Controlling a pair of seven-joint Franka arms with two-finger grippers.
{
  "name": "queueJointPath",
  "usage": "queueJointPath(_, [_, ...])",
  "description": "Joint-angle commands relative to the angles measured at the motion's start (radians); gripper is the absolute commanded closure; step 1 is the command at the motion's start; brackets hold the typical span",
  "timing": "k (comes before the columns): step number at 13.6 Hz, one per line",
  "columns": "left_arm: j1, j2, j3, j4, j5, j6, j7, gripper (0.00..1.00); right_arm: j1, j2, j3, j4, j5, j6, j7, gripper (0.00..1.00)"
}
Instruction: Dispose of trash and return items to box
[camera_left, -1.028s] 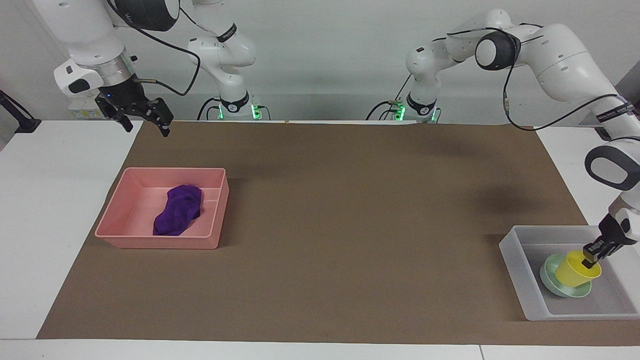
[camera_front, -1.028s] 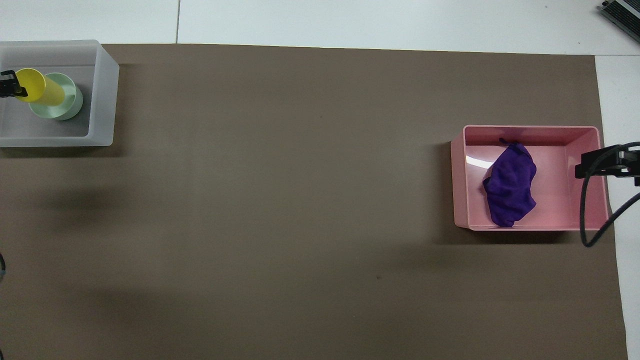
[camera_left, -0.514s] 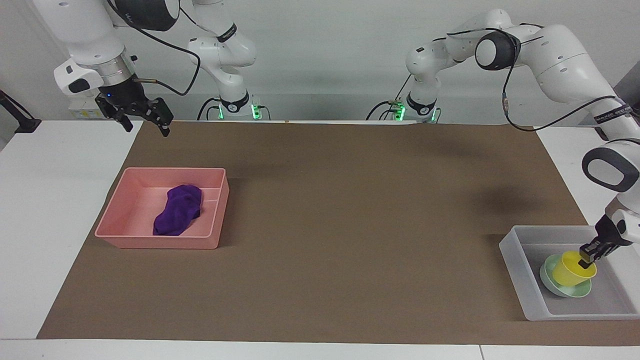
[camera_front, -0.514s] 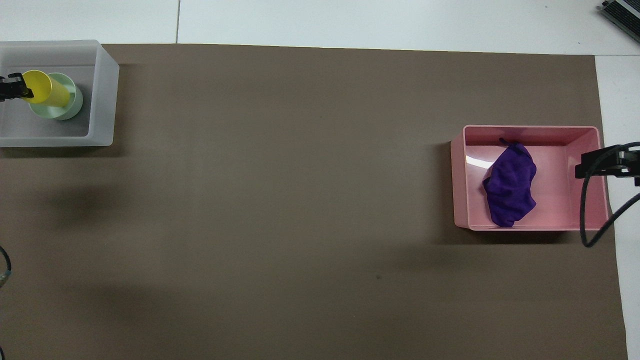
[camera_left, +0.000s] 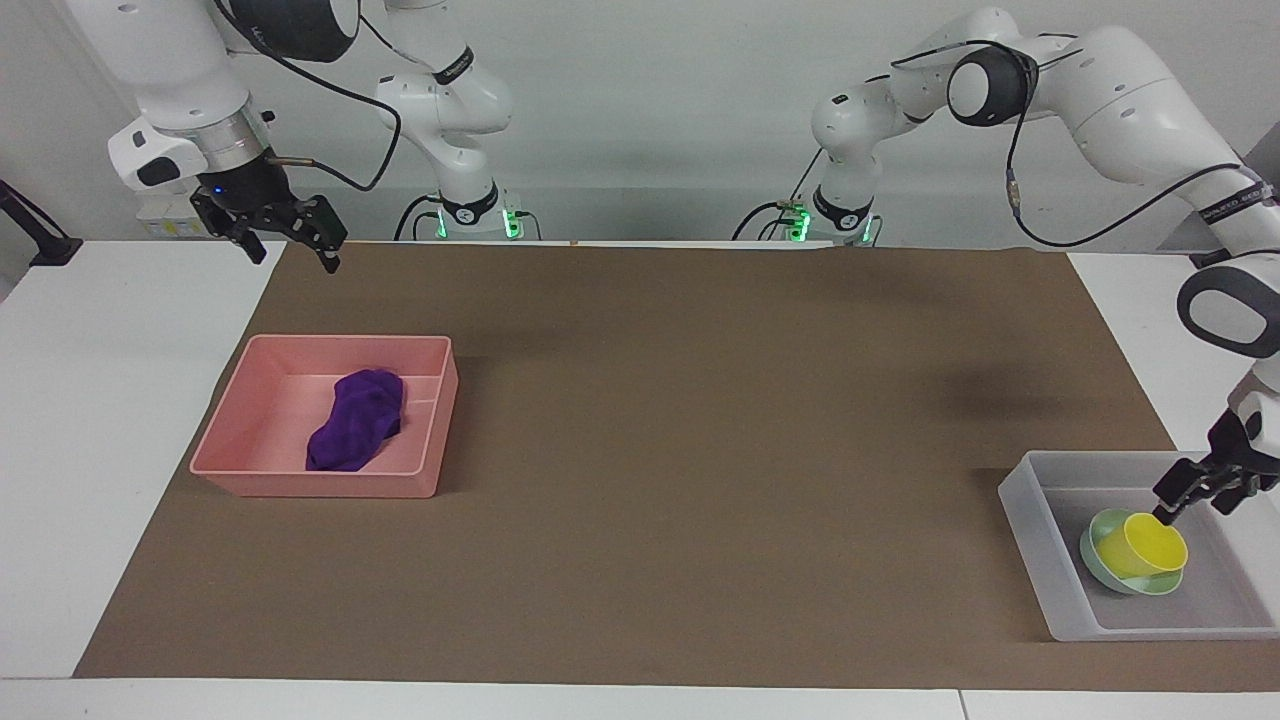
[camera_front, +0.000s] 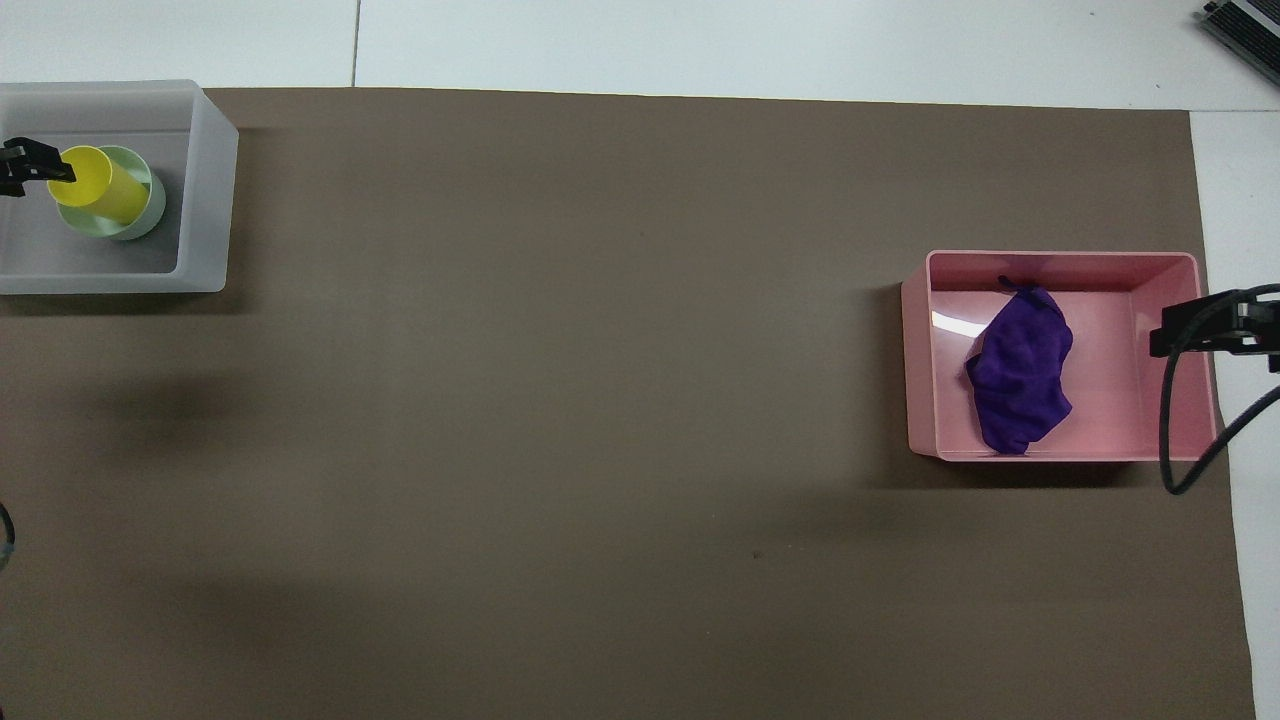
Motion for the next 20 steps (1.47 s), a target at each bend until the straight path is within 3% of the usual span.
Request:
queueJointPath(1, [-0.064, -0.2, 0.007, -0.177, 0.017, -0.035, 0.03, 0.0, -0.012, -0.027, 0.014, -0.029, 0.009, 0.006, 0.014, 0.0])
queueJointPath(6, [-0.225, -0.464, 0.009, -0.396, 0.043, -0.141, -0.008, 0.0, -0.012, -0.027, 0.014, -0.029, 0.009, 0.006, 0.011, 0.0])
queueJointPath(9, [-0.345, -0.57, 0.007, -0.445, 0.06, -0.243, -0.152, 0.0, -0.012, -0.027, 0.014, -0.029, 0.009, 0.006, 0.009, 0.0])
queueJointPath(13, [-0.416, -0.625, -0.002, -0.43, 0.06, -0.404, -0.203, 0.0, -0.013, -0.027, 0.014, -0.029, 0.009, 0.006, 0.008, 0.0])
queueJointPath(17, [-0.41, -0.607, -0.002, -0.298, 0.06, -0.579, -0.196, 0.0, -0.013, -0.027, 0.014, -0.029, 0.01, 0.006, 0.008, 0.0])
queueJointPath(20, [-0.406, -0.589, -0.001, -0.264, 0.062, -0.603, -0.196, 0.0, -0.013, -0.027, 0.014, -0.029, 0.01, 0.006, 0.006, 0.0])
